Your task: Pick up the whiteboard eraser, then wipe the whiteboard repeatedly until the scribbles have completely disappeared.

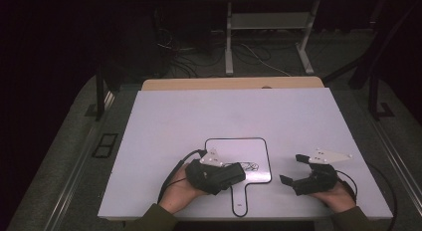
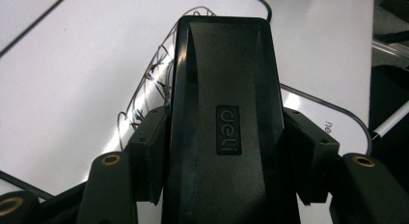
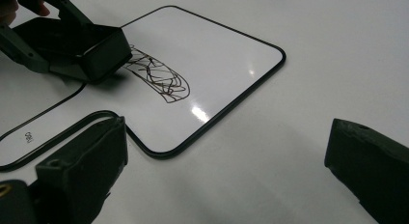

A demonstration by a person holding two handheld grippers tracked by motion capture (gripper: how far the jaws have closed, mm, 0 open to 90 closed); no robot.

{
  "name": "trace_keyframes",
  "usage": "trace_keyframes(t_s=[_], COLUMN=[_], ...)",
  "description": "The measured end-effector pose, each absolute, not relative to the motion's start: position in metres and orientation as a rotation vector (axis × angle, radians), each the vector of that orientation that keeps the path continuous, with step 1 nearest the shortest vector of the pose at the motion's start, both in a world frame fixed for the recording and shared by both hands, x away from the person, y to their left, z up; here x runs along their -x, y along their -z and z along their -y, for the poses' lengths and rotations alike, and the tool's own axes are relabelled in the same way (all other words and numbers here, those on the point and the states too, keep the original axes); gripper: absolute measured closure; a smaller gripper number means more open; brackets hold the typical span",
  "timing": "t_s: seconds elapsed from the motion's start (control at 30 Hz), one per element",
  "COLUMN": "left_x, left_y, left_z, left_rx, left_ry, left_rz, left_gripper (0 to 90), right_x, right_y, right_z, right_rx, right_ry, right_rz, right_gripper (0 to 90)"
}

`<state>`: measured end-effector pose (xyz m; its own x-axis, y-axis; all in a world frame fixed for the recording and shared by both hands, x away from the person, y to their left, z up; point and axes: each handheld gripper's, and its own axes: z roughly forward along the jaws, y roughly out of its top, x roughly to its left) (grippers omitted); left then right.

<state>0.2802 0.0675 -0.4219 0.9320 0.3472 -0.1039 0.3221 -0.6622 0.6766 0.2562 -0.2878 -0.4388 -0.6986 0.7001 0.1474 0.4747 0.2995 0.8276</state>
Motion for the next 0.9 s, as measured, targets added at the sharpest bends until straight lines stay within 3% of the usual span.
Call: trace_keyframes(t_s=[0.9], left_x=[-0.337], left_y=[0.403], left_z=[-0.070], left_rx=[-2.312], left_ry=[-0.074], left_rz=[-0.384], left_gripper=[39.2], right_x=[-0.258], right_y=[0.441], right_z=[0.287], right_rx=[-1.097], right_ry=[-1.355], right_rz=[-2.329], right_gripper=[0.4])
